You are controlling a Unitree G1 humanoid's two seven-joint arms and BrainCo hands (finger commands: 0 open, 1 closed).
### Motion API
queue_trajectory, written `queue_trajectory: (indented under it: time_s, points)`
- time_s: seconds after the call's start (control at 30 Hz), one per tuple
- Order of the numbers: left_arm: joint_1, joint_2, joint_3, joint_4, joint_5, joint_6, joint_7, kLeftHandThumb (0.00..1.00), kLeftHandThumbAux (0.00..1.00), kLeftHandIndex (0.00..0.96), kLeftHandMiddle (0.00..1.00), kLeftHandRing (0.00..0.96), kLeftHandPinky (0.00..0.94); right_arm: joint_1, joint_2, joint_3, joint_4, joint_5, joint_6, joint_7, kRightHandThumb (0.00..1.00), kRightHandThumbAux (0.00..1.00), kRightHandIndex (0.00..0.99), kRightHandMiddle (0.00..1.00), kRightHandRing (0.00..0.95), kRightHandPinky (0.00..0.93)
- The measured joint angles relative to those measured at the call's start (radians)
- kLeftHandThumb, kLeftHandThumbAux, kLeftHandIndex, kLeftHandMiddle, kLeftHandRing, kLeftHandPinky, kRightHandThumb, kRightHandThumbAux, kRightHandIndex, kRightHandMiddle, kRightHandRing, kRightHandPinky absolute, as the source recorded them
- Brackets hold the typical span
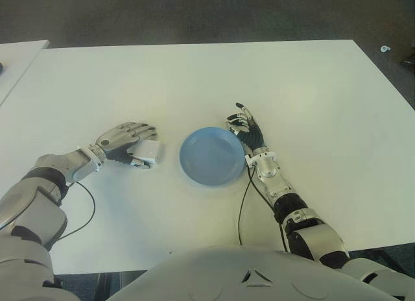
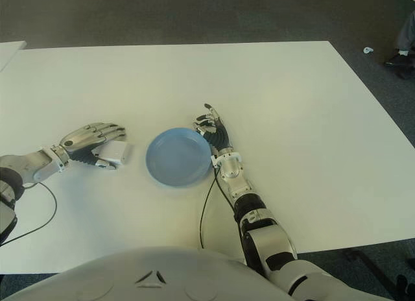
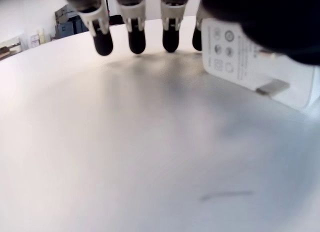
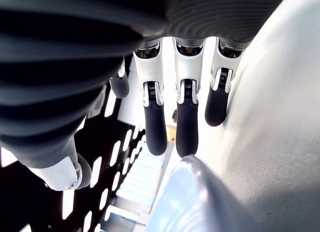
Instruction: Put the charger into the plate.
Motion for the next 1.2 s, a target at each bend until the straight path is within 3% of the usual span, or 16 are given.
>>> queue_trajectory:
  time_s: [0.57, 0.7, 0.83, 0.97, 1.03, 1.2]
  points:
    - [0.006, -0.010, 0.002, 0.011, -0.013, 0.001, 0.017, 0.194, 0.280, 0.003, 0.042, 0.015, 0.036, 0.001, 0.002, 0.000, -0.002, 0.001, 0.002, 0.001, 0.000, 0.594, 0.075, 0.379, 0.399, 0.264]
    - [0.005, -0.010, 0.002, 0.009, -0.014, -0.003, 0.017, 0.211, 0.311, 0.102, 0.140, 0.127, 0.152, 0.001, 0.003, 0.000, -0.007, 0.001, 0.012, 0.001, 0.000, 0.595, 0.073, 0.377, 0.398, 0.263]
    - [0.006, -0.012, 0.002, 0.005, -0.016, -0.007, 0.064, 0.366, 0.404, 0.290, 0.449, 0.420, 0.425, 0.002, 0.005, 0.000, -0.010, 0.001, 0.018, 0.001, 0.000, 0.590, 0.070, 0.373, 0.398, 0.272]
    - [0.013, -0.018, 0.003, 0.005, -0.015, -0.008, 0.156, 0.458, 0.482, 0.464, 0.609, 0.597, 0.612, 0.003, 0.007, 0.000, -0.013, 0.001, 0.021, 0.001, 0.000, 0.593, 0.069, 0.369, 0.398, 0.277]
    - [0.019, -0.024, 0.007, 0.006, -0.020, -0.008, 0.185, 0.609, 0.607, 0.451, 0.703, 0.696, 0.731, 0.003, 0.007, 0.000, -0.014, 0.001, 0.021, 0.001, 0.000, 0.588, 0.065, 0.366, 0.397, 0.264]
    - [0.041, -0.045, 0.038, 0.009, -0.052, -0.003, 0.211, 0.701, 0.681, 0.444, 0.821, 0.815, 0.847, 0.003, 0.007, 0.000, -0.014, 0.001, 0.022, 0.004, 0.000, 0.575, 0.056, 0.363, 0.399, 0.279]
